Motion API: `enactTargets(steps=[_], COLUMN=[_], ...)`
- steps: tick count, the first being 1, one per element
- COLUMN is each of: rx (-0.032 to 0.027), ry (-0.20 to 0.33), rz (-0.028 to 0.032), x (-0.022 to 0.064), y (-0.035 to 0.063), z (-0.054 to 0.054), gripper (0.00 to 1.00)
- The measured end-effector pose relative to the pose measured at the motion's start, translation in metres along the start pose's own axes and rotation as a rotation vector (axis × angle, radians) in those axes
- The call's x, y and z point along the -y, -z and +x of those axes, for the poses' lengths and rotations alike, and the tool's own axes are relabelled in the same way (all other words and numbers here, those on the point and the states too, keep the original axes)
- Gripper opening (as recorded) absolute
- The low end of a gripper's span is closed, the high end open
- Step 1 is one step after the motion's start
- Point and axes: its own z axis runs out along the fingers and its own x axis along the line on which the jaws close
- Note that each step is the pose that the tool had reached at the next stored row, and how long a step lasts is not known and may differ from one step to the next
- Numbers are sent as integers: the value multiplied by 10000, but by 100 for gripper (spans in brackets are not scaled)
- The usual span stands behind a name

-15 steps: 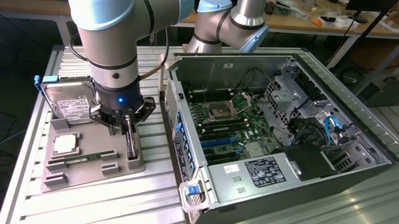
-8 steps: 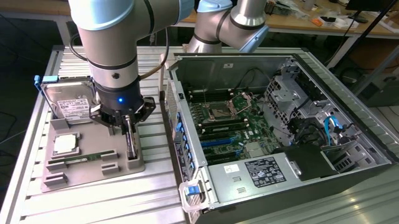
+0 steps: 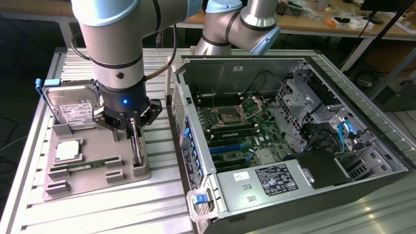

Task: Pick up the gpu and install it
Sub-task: 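Pick up the gpu and move the gpu toward the slot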

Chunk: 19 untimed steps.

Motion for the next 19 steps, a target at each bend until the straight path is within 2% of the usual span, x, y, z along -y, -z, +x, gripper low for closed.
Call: enactTargets(steps=[12, 19], rx=[1, -1], ry=[0, 0], rz=[0, 0], x=[-8, -16], y=[192, 358], z=[-4, -8], gripper=[27, 27])
